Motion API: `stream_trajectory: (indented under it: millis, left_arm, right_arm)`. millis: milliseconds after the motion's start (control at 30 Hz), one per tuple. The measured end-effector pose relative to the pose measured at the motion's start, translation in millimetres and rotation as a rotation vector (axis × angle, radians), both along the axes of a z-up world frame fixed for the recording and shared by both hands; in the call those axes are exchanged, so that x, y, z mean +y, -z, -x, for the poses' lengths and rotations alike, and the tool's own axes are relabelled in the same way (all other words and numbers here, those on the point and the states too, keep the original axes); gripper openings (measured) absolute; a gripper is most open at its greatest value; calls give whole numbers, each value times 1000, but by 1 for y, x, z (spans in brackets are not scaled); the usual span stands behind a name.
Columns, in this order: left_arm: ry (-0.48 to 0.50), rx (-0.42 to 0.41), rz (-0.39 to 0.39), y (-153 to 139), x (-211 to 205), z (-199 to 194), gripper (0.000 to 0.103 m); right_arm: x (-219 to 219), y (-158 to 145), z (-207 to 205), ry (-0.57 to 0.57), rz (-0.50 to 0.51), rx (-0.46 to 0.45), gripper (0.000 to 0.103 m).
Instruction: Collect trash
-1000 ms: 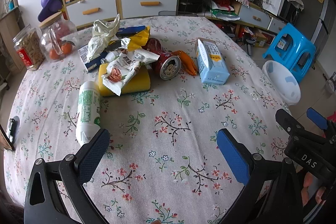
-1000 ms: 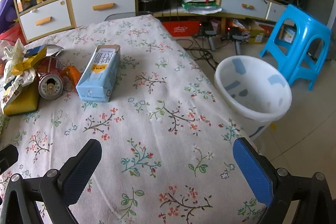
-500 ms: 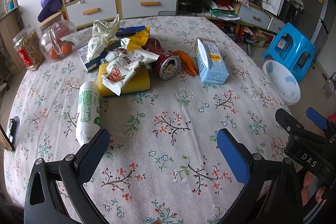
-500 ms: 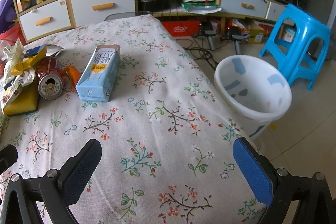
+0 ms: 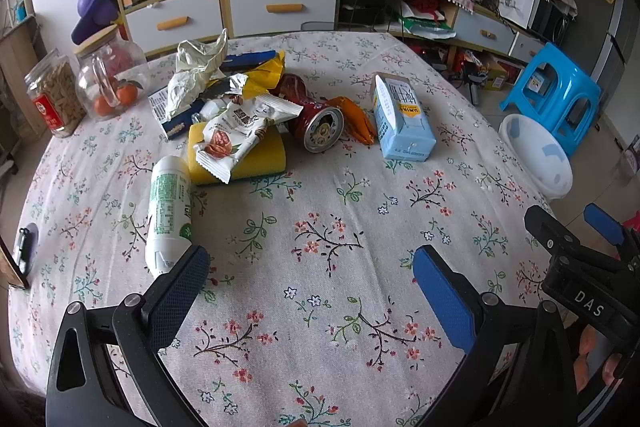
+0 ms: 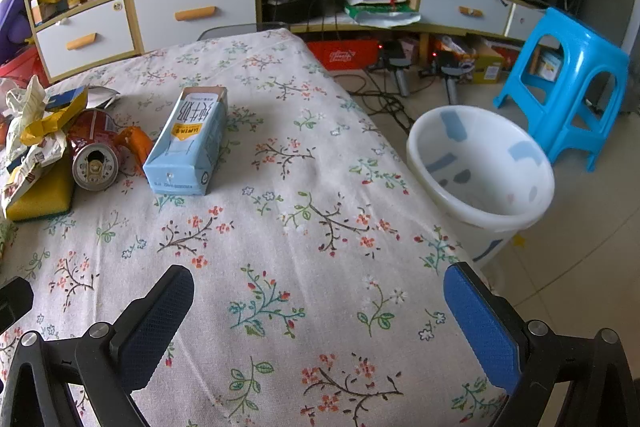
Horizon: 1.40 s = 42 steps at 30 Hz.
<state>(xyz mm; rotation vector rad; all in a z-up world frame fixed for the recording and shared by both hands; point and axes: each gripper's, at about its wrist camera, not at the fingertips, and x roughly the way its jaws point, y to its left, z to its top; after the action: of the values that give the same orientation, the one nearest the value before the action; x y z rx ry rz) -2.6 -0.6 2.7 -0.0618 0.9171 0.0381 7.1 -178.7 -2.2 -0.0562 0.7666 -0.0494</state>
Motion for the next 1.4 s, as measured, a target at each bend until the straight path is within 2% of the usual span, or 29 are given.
stream_trajectory:
  millis: [433, 600, 733, 867, 967, 1100, 1267, 1333, 1400]
  left_arm:
    - [1, 26, -12, -1, 5, -4, 103]
    - [-32, 31, -33, -4, 23, -12, 103]
    - [-60, 9, -40, -6, 40, -24, 103]
    - [-86, 75, -58, -4, 63, -40, 103]
    - [-58, 127, -66, 0, 75, -52, 103]
    - [-35, 191, -30, 14, 90, -68, 103]
    - [-65, 271, -34, 28, 110, -79, 103]
    - [-65, 297, -17, 33, 115, -80, 102]
    - [-64, 317, 34, 41, 122, -81, 102]
  right_arm:
    - [-2, -2, 0, -1, -4, 0, 103]
    - [2, -13, -14, -58, -33, 41, 102]
    - [5, -21, -36, -97, -99, 99, 103]
    - [13, -19, -62, -162, -165, 166, 103]
    - [22, -13, -83, -211, -201, 226, 103]
    - [36, -3, -107, -268, -190, 291, 103]
    - [52, 16, -138, -311, -200, 368, 103]
    - [57, 21, -144, -325, -191, 370, 102]
    - [59, 27, -149, -324, -203, 377, 102]
